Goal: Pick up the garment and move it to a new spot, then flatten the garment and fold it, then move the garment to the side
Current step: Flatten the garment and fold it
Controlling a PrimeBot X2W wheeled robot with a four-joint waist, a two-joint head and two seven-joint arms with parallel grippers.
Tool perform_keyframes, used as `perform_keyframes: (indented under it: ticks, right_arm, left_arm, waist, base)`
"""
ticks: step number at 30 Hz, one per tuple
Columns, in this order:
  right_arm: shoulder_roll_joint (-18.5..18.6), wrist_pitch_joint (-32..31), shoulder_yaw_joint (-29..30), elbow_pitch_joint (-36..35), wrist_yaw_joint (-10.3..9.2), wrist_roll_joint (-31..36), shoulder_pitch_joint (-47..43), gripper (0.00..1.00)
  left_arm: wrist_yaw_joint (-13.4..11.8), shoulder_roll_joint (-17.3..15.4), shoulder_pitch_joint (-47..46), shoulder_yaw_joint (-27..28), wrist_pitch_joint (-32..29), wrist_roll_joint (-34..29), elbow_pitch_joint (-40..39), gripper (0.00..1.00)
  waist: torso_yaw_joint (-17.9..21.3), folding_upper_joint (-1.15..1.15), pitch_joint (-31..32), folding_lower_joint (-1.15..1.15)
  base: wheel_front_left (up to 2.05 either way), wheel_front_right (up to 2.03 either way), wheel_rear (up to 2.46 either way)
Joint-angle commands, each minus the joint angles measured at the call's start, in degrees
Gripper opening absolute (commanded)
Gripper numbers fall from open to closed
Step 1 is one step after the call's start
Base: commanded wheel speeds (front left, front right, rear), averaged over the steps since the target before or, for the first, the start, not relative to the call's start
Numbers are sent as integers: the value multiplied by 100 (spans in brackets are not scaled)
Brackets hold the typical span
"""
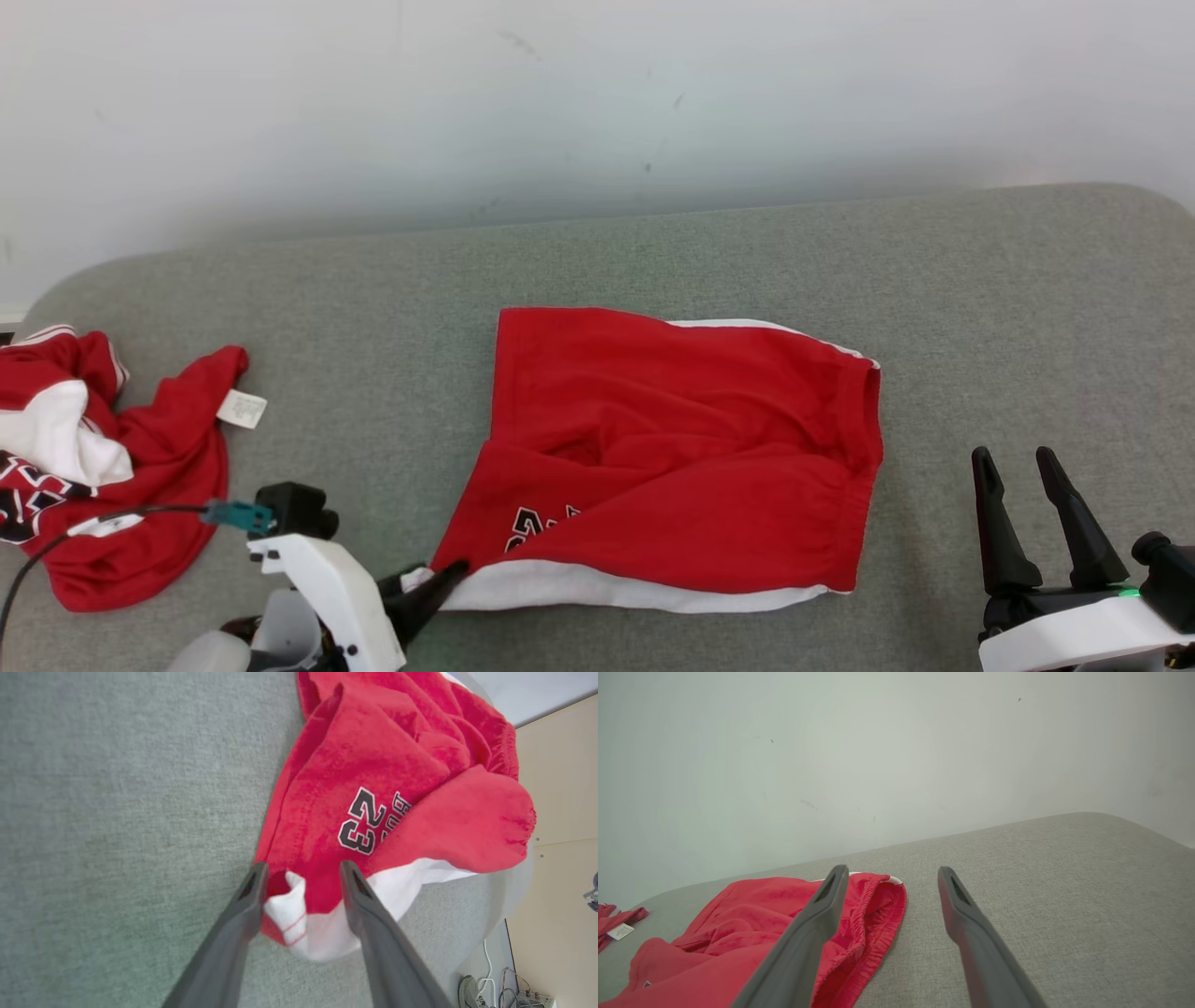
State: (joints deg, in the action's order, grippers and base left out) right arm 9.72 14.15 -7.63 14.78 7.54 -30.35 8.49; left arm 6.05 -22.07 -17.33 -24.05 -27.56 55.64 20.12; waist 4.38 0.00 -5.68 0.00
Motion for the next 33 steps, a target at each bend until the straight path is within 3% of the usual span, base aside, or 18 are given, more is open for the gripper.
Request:
perform_keyframes:
  ticks: [1,8,13,22,28,33]
  right_arm:
    - [64,-26,-7,8,-10,-9,53,100]
    - [89,-28,-5,-75,-10,40,-9,100]
    - [89,-14,-75,-173,-10,81,-116,100]
    - [80,49,-245,-247,-10,270,-385,100]
    - [70,104,-457,-446,-11,467,-567,100]
    - [73,102,-558,-732,-11,582,-667,100]
  left_arm:
    - [52,19,50,56,267,-2,22,100]
    - [35,-265,88,35,1145,-679,-239,100]
    - [-185,-344,250,150,2029,-1179,-663,100]
    - [-774,53,780,264,4015,-2084,-856,100]
    - [-1055,339,1145,525,4272,-2732,-1106,100]
    - [-988,666,1505,1028,4273,-3117,-1400,100]
  waist:
    - [3,0,23,0]
    - [-6,0,182,0]
    - [-9,0,280,0]
    - [-6,0,512,0]
    - [6,0,604,0]
    - [17,0,628,0]
  base:
    - [0,0,0]
    - [0,0,0]
    - [0,0,0]
    - [0,0,0]
    - [0,0,0]
    - [0,0,0]
